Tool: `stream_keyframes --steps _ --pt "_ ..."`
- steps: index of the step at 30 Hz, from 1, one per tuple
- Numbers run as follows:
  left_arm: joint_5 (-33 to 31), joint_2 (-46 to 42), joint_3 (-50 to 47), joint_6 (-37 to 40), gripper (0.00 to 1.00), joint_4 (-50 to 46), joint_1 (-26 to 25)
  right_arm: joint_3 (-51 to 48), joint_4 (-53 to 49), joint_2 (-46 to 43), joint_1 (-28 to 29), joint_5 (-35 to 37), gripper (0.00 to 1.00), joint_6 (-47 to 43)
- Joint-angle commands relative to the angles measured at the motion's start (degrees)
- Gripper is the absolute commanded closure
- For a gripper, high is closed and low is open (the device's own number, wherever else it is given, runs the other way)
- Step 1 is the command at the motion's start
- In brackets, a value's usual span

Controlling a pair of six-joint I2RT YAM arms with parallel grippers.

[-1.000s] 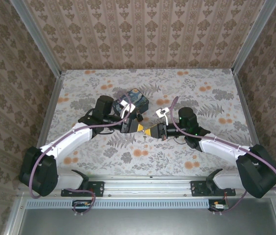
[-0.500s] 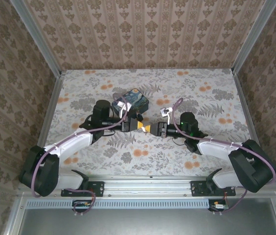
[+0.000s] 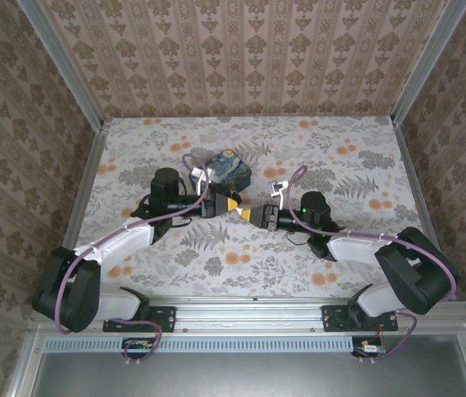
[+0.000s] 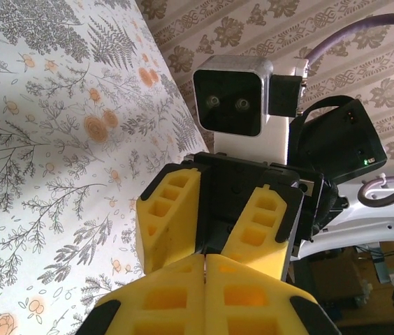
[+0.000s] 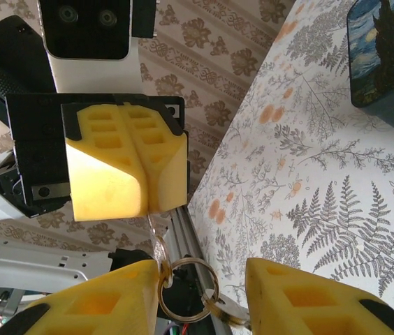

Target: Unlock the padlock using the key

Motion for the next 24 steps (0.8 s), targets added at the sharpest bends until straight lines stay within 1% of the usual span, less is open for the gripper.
stream_keyframes --steps 1,5,9,15,18,20,24 --pt "1.5 -1.56 -0.6 -1.2 1.0 2.92 0.38 1.15 4.4 1.41 0.44 0.75 0.63 1.48" --pt "1.59 -1.73 -0.53 -1.37 1.0 2.92 0.34 1.23 5.15 1.77 0.44 0.59 0.7 1.81" --pt "1.64 -1.81 -0.83 -1.47 1.0 2.97 0.35 1.65 4.93 1.79 0.6 0.22 0.71 1.77" --pt "1.5 -2.0 -0.64 -1.56 1.0 2.9 0.29 2.28 5.5 1.6 1.23 0.13 0.76 1.82" --pt "1.43 -1.9 -0.6 -1.53 1.0 2.94 0.3 2.79 5.64 1.68 1.73 -0.22 0.82 1.85" --pt "1.5 -1.9 -0.54 -1.69 1.0 3.16 0.3 2.87 6.22 1.88 1.98 -0.45 0.88 1.82" --pt "1.72 -1.9 -0.56 -1.72 1.0 3.21 0.33 2.3 6.91 1.69 2.03 -0.36 0.96 1.68"
